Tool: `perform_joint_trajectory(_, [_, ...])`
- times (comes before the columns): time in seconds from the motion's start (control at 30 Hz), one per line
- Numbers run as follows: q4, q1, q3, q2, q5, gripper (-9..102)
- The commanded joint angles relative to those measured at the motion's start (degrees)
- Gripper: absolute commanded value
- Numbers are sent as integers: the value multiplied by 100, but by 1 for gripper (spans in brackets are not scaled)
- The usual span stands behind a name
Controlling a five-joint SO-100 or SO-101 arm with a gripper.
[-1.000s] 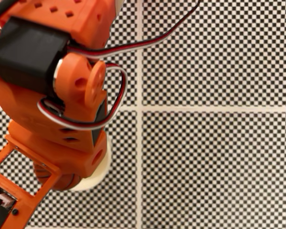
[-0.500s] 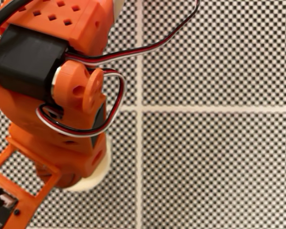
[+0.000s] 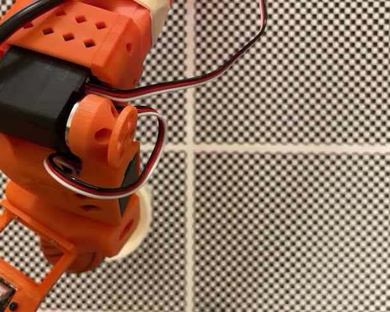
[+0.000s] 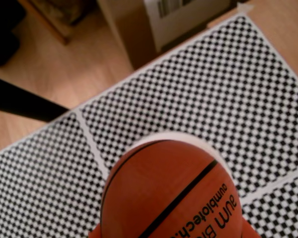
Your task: Grasp basketball and place into cup.
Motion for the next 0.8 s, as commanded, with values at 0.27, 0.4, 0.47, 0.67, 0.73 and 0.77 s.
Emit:
perform_joint_trajectory(0.27, [114,-53,-264,62,-70,23])
perform_joint_trajectory(0.4, [114,-88,-264,44,-53,30])
perform_joint_trajectory(0.47, [114,-88,-272,44,-44,31])
perform_joint_trajectory(0.67, [114,-141,-272,35,-18,36])
perform_joint_trajectory(0.73, [114,-158,-281,18,-26,37])
perform_joint_trajectory(0.77, [114,-167,-281,9,-18,37])
